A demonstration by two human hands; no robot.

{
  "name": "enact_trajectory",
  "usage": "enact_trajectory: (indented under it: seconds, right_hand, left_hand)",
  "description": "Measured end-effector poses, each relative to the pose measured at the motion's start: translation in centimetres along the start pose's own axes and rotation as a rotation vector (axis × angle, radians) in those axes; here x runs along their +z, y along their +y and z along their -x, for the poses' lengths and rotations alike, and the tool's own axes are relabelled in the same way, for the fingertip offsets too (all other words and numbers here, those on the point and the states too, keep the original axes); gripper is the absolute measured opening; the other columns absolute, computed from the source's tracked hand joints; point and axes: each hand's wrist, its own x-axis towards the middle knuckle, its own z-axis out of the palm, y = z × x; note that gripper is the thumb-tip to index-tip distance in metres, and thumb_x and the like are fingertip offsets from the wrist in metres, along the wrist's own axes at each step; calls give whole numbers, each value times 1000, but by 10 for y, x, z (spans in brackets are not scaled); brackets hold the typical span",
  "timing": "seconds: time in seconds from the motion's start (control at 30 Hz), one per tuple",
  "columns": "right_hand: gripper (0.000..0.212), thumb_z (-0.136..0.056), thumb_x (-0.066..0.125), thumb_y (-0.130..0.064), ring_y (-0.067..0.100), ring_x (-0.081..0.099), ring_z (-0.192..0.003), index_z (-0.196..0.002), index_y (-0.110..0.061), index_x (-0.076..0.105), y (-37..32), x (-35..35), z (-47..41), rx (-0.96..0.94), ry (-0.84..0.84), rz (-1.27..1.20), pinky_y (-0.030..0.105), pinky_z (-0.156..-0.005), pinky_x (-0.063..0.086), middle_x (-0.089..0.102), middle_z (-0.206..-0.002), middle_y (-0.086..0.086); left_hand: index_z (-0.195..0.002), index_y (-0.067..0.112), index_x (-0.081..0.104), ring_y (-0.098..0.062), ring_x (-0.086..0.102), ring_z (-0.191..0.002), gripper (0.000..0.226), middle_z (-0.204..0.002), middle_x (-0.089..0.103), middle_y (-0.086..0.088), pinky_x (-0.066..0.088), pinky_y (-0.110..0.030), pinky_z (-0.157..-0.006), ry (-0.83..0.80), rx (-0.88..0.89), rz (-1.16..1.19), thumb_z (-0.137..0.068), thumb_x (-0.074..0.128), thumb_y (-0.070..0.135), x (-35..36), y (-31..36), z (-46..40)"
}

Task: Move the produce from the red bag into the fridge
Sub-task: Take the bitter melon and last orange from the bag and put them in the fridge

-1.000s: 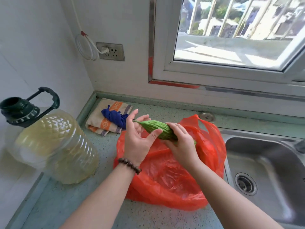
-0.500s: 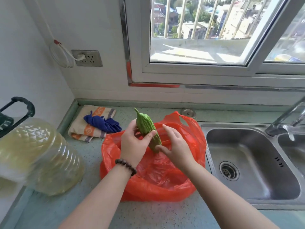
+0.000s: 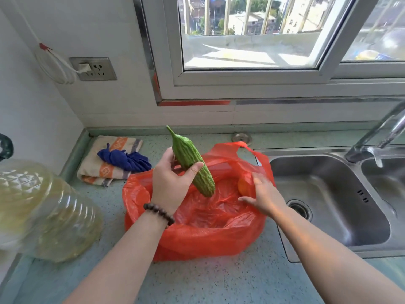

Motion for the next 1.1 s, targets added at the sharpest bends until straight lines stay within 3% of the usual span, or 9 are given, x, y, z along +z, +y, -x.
enact_trajectory:
  seconds: [0.23,0.4,0.53,0.67,0.8,0.9,1.1]
  right_hand:
    - [108,-66,75,-54,25,27,-139,-146,-7,19,35,8,9,103,-95,-116,32,-114,22,28,-151,12]
    - [106,-68,77,-47,22,27,-140,-147,-10,17,42,15,14,86,-84,-192,34,-114,23,27,-152,9]
    - [91,-75,69,-49,27,34,-134,-143,-6,27,31,13,25,42,124,-130,35,-112,26,36,-146,11]
    - [64,-78,71,-28,32,44,-128,-131,0,47,3,16,33,-231,364,-32,37,-111,29,50,-134,19]
    - [55,-82,62,-19,29,38,-134,-132,-1,47,-15,17,11,-432,240,102,40,-116,22,48,-138,16]
    - [61,-85,58,-27,23,27,-139,-139,-7,39,-4,17,-5,-353,145,129,32,-118,13,38,-147,10]
    - [78,-75,69,-36,25,27,-137,-141,-13,34,34,13,-11,-190,88,102,32,-114,17,33,-148,8]
  left_hand:
    - [-101,17,61,-7,67,-81,32,-88,69,7,55,-22,-73,-40,33,33,-74,78,18,14,8,-4]
    - [-95,25,61,-10,68,-81,29,-84,69,10,56,-27,-74,-54,48,53,-74,78,16,23,10,-5]
    - [-94,35,60,-9,68,-82,32,-86,69,15,56,-27,-75,-53,79,59,-73,79,21,22,10,-8]
    - [-95,39,59,-9,68,-83,33,-87,68,15,56,-25,-74,-41,103,54,-73,78,25,19,12,-12]
    - [-95,39,59,-9,68,-85,33,-87,68,16,57,-27,-74,-44,111,56,-74,78,22,20,13,-15]
    - [-95,39,59,-11,68,-86,34,-88,69,14,57,-32,-75,-39,103,45,-73,78,22,21,13,-16]
    - [-96,30,61,-12,68,-85,29,-88,70,11,57,-31,-74,-21,90,35,-72,77,30,19,7,-17]
